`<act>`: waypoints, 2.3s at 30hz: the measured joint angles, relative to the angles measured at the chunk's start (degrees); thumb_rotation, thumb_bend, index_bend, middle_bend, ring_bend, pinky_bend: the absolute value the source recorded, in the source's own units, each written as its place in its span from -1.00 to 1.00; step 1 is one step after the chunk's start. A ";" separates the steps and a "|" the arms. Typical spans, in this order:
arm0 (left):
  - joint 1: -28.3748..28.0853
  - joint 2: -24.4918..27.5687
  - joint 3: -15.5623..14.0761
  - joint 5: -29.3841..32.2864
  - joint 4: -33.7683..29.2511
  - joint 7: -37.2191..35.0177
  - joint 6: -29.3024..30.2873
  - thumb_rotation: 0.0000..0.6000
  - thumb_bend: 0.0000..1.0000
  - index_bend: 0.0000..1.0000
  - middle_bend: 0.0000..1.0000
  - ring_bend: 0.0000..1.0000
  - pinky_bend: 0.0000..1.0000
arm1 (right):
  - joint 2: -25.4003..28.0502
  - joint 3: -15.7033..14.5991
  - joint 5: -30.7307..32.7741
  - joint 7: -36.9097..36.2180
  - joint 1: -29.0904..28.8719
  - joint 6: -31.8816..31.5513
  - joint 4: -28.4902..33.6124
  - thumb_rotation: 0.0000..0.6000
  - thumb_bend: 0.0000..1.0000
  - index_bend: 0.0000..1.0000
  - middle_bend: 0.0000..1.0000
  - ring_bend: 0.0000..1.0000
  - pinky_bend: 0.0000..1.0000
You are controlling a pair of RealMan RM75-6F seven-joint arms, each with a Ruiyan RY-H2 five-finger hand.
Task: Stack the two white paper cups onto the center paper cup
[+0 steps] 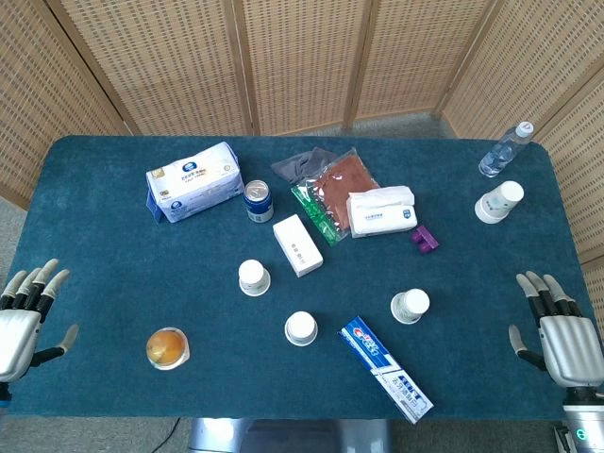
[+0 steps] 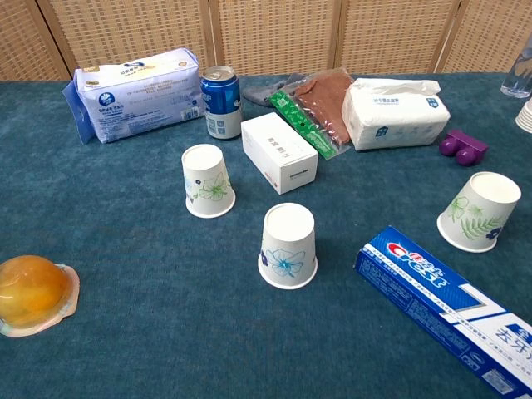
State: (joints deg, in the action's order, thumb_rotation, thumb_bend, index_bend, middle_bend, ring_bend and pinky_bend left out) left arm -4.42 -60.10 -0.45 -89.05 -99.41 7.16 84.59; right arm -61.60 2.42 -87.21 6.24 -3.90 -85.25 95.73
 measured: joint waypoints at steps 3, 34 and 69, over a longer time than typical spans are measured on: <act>0.06 0.16 -0.25 -0.11 -0.03 -0.60 -0.17 0.56 -0.14 -1.00 -1.00 -1.00 -1.00 | 0.11 -0.18 -0.42 -0.38 0.22 -0.35 0.02 0.66 0.00 -1.00 -0.81 -1.00 -0.51; -3.92 2.46 0.37 -1.04 -0.29 -0.81 -5.64 0.56 -0.14 -1.00 -1.00 -1.00 -0.86 | 1.20 -0.86 -2.65 0.42 1.10 -1.31 2.15 0.66 0.00 -1.00 -0.81 -1.00 -0.51; -28.35 -12.66 7.26 6.53 3.79 9.53 -30.82 0.58 -0.22 -1.00 -1.00 -1.00 -0.66 | 3.79 -1.33 -3.00 -0.45 4.00 -4.89 3.60 0.67 0.00 -1.00 -0.81 -1.00 -0.51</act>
State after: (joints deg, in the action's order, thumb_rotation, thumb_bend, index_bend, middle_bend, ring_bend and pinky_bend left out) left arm -32.77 -72.76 6.81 -82.52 -95.63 16.69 53.77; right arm -57.81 1.09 -90.21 5.80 0.10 -90.14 99.32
